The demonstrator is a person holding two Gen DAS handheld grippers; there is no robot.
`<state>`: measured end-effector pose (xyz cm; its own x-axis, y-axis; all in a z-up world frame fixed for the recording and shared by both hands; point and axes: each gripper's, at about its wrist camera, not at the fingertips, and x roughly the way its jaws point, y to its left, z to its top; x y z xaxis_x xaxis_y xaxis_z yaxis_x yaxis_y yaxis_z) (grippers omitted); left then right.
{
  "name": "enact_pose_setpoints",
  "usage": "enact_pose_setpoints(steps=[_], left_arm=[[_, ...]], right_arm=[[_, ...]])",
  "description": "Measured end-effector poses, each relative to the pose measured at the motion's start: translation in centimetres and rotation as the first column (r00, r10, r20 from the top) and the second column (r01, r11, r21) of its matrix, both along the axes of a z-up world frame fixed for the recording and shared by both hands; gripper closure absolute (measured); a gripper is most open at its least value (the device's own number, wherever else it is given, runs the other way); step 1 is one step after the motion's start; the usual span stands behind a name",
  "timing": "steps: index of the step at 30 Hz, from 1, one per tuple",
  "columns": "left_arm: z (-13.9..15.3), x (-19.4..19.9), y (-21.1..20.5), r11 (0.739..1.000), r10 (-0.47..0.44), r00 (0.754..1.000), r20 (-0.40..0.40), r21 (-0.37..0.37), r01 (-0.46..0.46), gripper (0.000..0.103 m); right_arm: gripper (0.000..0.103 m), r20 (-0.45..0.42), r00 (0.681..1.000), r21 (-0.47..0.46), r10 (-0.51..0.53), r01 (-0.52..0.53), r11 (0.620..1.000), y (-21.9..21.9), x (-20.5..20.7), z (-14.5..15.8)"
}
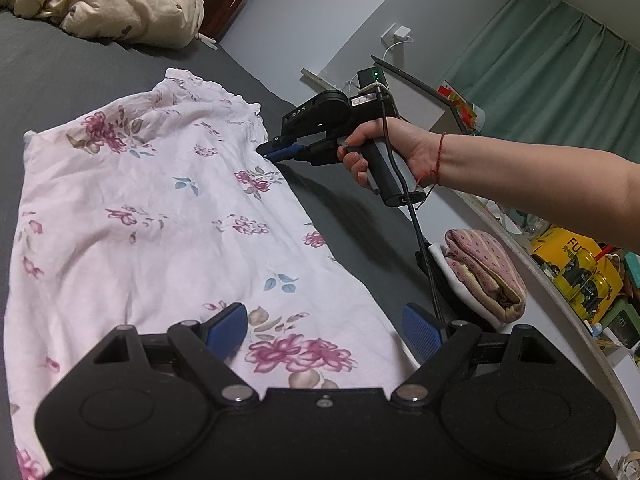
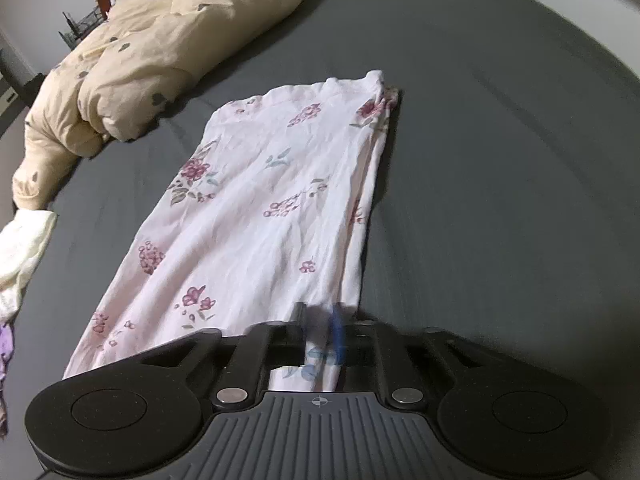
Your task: Fold clothes
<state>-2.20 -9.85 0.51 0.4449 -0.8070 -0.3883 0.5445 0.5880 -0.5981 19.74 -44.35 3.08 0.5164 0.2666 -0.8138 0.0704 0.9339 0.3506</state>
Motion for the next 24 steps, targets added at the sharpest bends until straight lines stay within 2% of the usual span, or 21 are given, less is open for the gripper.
enact_pose_setpoints(steps=[6,12,14,16,17,18,19,24], left_arm=[[0.1,-0.2,0.1,1.0,0.007,1.0,0.008,-0.004,-0.007,0.019],[0.4,-0.7,0.1,1.0,-0.001,0.999,0.046,-0.001,0.001,0.017],[0.5,-0.8,0.1,1.0,-0.005,0.999,0.052,0.0,0.005,0.016],[0.5,-0.9,0.0,1.0,-0.009,0.998,0.057,0.002,0.009,0.016],[0.5,-0.9,0.0,1.0,-0.011,0.998,0.06,0.003,0.01,0.016],[0.5,-0.9,0.0,1.0,-0.013,0.998,0.063,0.004,0.012,0.016],[0.5,-0.9,-0.1,1.0,-0.014,0.998,0.065,0.005,0.014,0.016],[0.3,-1.1,0.1,1.0,-0.012,0.998,0.063,0.002,0.012,0.016]], right_arm=[[0.102,0.026,0.999,0.007,-0.034,0.034,0.999,-0.8,-0.9,1.1],[0.102,0.003,0.999,0.042,-0.042,0.042,0.998,-1.3,-1.5,1.1],[0.101,-0.002,0.999,0.004,-0.033,0.033,0.999,-0.9,-1.6,1.2],[0.095,-0.006,1.0,0.017,-0.011,0.011,1.0,-0.6,-1.7,1.3],[0.08,-0.013,1.0,0.029,-0.006,0.007,1.0,-0.6,-1.7,1.3],[0.059,-0.014,1.0,0.037,-0.001,0.001,0.999,-0.5,-1.7,1.4],[0.053,-0.011,1.0,0.039,0.003,-0.003,0.999,-0.4,-1.8,1.5],[0.054,-0.001,1.0,0.035,0.024,-0.024,0.999,0.3,-2.0,1.8]])
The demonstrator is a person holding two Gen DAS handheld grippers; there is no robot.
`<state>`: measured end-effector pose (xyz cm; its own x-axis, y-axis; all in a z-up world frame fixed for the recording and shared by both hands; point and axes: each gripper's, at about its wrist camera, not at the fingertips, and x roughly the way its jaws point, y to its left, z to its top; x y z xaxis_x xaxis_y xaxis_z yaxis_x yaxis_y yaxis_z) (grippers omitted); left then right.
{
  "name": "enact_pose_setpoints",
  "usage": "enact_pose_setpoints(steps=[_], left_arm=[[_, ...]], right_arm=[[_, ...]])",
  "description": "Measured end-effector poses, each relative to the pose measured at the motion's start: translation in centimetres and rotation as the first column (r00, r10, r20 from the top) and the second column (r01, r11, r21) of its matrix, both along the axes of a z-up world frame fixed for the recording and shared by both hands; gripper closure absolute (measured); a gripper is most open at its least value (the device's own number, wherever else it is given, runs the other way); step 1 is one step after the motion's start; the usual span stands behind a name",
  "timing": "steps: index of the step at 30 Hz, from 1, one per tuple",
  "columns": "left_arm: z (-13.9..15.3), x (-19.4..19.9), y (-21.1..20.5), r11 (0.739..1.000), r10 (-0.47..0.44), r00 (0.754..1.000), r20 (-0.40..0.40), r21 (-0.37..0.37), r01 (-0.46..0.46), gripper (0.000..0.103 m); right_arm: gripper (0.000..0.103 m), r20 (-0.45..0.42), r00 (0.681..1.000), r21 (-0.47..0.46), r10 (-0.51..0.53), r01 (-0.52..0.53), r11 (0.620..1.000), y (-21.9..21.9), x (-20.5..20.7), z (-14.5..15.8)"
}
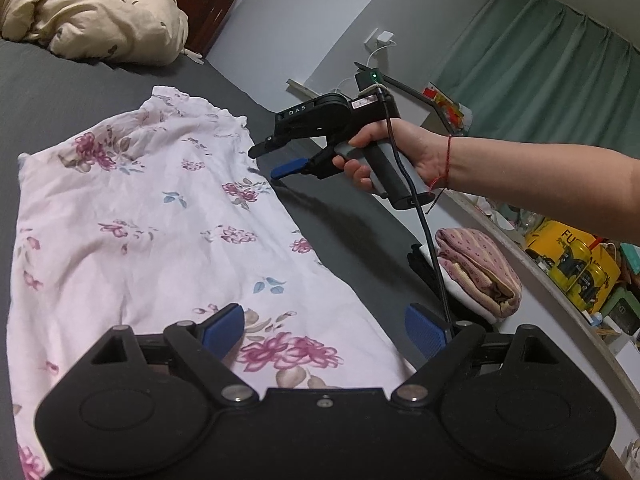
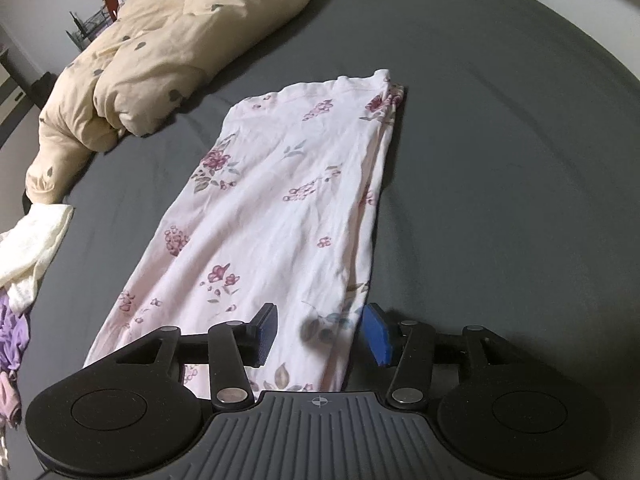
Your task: Fold clothes
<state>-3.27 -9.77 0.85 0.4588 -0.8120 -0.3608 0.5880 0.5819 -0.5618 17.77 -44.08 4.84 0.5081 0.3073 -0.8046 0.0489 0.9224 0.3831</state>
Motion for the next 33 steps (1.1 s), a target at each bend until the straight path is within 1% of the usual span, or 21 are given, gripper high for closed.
enact_pose_setpoints(steps=[2,5,6,7,10,11,12,15,20,28,30,33], left_arm=[[0.0,0.0,0.0,1.0,0.001,1.0,-0.002,0.0,-0.001,0.015],[-0.1,0.1,0.0,1.0,0.001,1.0,-0.006,0.0,-0.001,0.015],[-0.1,0.1,0.1,1.0,0.002,1.0,-0.008,-0.001,-0.002,0.015],[-0.1,0.1,0.1,1.0,0.002,1.0,-0.01,-0.001,-0.002,0.015],[-0.2,0.2,0.1,1.0,0.001,1.0,-0.011,-0.001,-0.001,0.015],[-0.2,0.2,0.1,1.0,0.001,1.0,-0.011,-0.001,-0.001,0.015],[-0.2,0.2,0.1,1.0,0.0,1.0,-0.011,-0.001,0.0,0.015],[-0.2,0.3,0.1,1.0,-0.001,1.0,-0.012,-0.001,0.001,0.015],[-0.1,0.0,0.1,1.0,-0.005,1.0,-0.008,-0.003,0.005,0.015],[0.5,-0.8,-0.1,0.998,-0.069,0.996,0.047,-0.004,0.07,0.015],[0.5,-0.8,-0.1,0.997,-0.075,0.996,0.041,-0.005,0.075,0.015],[0.5,-0.9,-0.1,0.996,-0.083,0.996,0.033,-0.006,0.084,0.015]], right_arm=[[0.055,0.022,1.0,0.0,0.002,-0.002,1.0,0.2,-0.1,0.2],[0.066,0.012,1.0,-0.006,-0.002,0.002,1.0,0.4,0.0,-0.1],[0.074,0.004,1.0,-0.003,-0.008,0.008,1.0,0.4,0.1,-0.3],[0.077,-0.001,1.0,0.003,-0.018,0.018,1.0,0.2,0.2,-0.5],[0.078,-0.018,0.999,0.02,-0.043,0.043,0.999,0.0,0.4,-1.3],[0.092,-0.02,0.999,0.03,-0.044,0.044,0.999,-0.1,0.4,-1.5],[0.098,-0.022,0.999,0.041,-0.045,0.046,0.998,-0.2,0.4,-1.7],[0.1,-0.017,0.999,0.054,-0.048,0.049,0.997,-0.4,0.3,-2.0],[0.102,0.001,0.997,0.052,-0.077,0.077,0.996,-0.6,-0.3,-1.4],[0.103,-0.029,0.987,0.058,-0.159,0.16,0.985,-1.5,-0.7,-1.9],[0.102,-0.033,0.98,0.055,-0.196,0.197,0.979,-1.8,-0.8,-2.2],[0.1,-0.046,0.974,0.084,-0.224,0.227,0.97,-2.3,-0.9,-2.1]])
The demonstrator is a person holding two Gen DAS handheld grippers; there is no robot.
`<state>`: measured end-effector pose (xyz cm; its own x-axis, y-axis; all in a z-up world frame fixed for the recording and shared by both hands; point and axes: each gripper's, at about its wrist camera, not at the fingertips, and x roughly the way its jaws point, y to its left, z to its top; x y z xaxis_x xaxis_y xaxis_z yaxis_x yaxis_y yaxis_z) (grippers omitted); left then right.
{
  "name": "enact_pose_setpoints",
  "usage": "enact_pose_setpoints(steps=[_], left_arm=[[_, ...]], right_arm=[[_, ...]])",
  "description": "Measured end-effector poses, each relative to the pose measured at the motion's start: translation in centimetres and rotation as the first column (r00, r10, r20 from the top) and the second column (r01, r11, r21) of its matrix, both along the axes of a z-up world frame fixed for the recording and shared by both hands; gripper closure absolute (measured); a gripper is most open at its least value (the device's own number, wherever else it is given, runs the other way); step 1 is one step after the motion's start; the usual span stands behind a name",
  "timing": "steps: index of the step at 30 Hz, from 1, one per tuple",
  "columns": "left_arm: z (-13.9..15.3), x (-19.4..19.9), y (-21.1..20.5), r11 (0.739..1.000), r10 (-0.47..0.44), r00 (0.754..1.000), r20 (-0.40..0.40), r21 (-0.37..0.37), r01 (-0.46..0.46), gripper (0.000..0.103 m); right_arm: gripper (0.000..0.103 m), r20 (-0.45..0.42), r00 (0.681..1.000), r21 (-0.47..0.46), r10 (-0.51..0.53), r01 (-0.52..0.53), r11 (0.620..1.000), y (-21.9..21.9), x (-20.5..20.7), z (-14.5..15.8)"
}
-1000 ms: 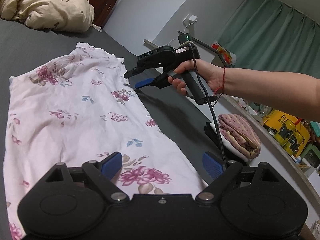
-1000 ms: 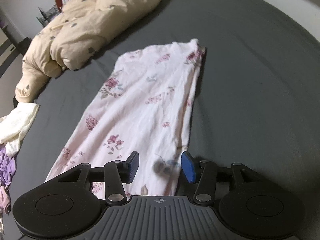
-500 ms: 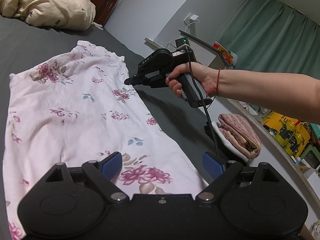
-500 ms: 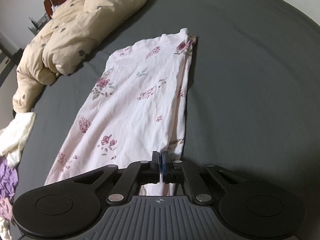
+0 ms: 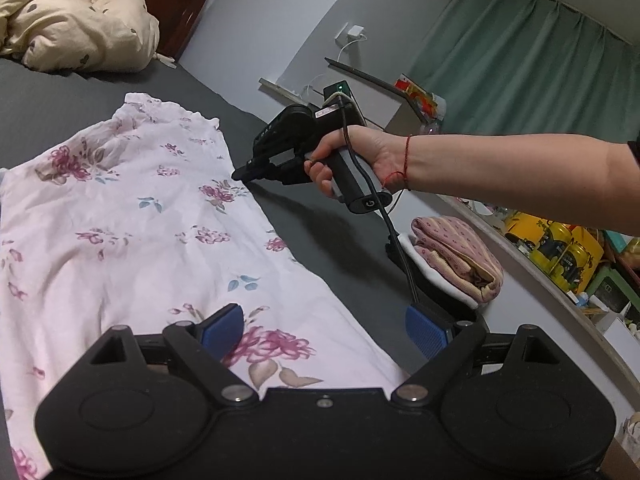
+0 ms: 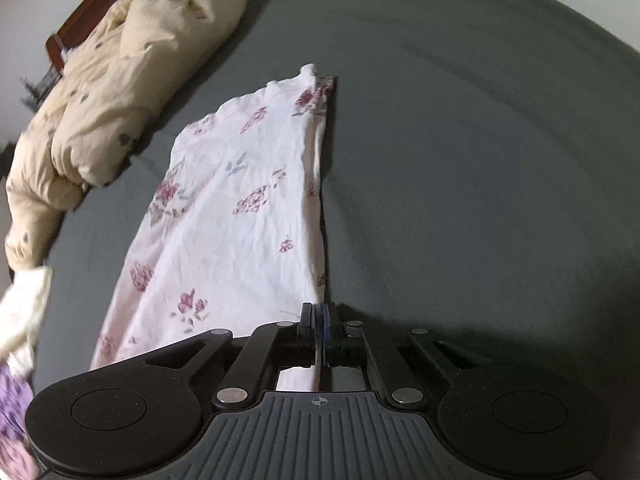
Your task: Fold clothes
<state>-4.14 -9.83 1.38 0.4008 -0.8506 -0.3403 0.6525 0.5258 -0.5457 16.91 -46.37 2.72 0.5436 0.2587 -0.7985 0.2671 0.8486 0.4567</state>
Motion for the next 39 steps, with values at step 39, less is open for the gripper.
enact_pose_setpoints(steps=[39], left_arm=[[4.0,-9.8,4.8,0.993,0.022,1.0,-0.021,0.121,-0.019,0.012]], right_arm=[[0.093,-0.012,0.969,0.252,0.248,-0.237,0.938,4.3,-21.9,3.1]])
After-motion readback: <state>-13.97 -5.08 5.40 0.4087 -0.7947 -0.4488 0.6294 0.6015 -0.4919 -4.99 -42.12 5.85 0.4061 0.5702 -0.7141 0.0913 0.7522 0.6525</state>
